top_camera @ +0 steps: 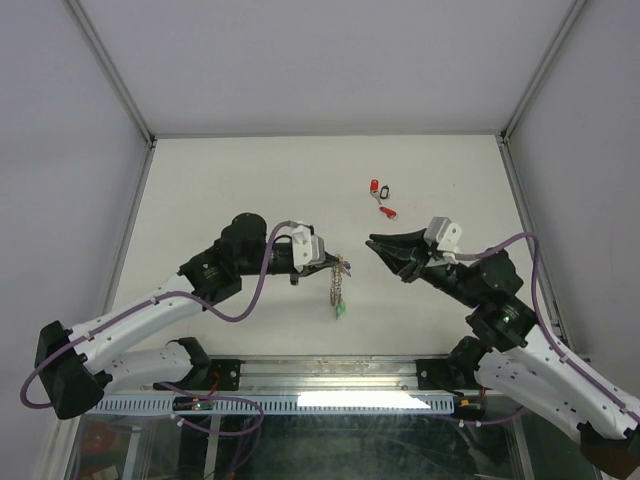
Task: Put the keys on the keyring
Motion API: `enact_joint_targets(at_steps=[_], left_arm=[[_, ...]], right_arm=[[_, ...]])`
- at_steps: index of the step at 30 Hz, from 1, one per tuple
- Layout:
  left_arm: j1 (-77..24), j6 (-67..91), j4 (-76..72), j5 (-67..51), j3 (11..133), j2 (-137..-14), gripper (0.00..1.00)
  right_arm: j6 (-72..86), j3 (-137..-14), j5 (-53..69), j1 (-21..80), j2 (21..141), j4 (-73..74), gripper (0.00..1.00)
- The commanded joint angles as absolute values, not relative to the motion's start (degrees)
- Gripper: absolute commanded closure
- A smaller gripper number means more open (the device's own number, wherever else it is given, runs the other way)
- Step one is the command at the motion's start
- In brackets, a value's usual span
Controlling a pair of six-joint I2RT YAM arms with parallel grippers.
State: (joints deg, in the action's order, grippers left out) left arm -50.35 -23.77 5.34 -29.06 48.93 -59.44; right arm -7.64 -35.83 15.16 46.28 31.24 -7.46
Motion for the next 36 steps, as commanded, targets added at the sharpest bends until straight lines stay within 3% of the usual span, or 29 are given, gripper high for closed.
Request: enact_joint_targets(at_steps=[1, 21, 25, 28, 32, 36], left_arm=[[-47.97, -19.45, -3.72, -31.23, 46.88, -59.75, 1.0], [-38.5, -17.69, 3.2, -25.21, 50.57, -72.59, 1.0], [-37.03, -14.04, -0.35, -21.78, 50.28, -73.12, 1.0], [-35.88, -9.24, -2.53, -15.46, 49.87, -72.05, 1.0], [-34.71, -0.16, -3.08, -0.48, 49.51, -70.39, 0.69], [-30.99, 7.17, -0.33, 4.56, 50.11, -68.74, 0.49]], right_arm=[[-7.68, -38.77, 9.31, 46.56, 31.74, -6.09, 0.82], [-5.24, -41.31, 3.67, 46.52, 35.51, 0.88, 0.81], [-2.94, -44.04, -0.31, 46.57, 38.62, 6.91, 0.73], [1.01, -46.57, -4.24, 46.51, 42.02, 12.34, 0.59], [6.32, -52.51, -6.24, 45.72, 48.82, 21.15, 0.3], [10.59, -56.62, -2.19, 41.83, 54.85, 25.76, 0.18]])
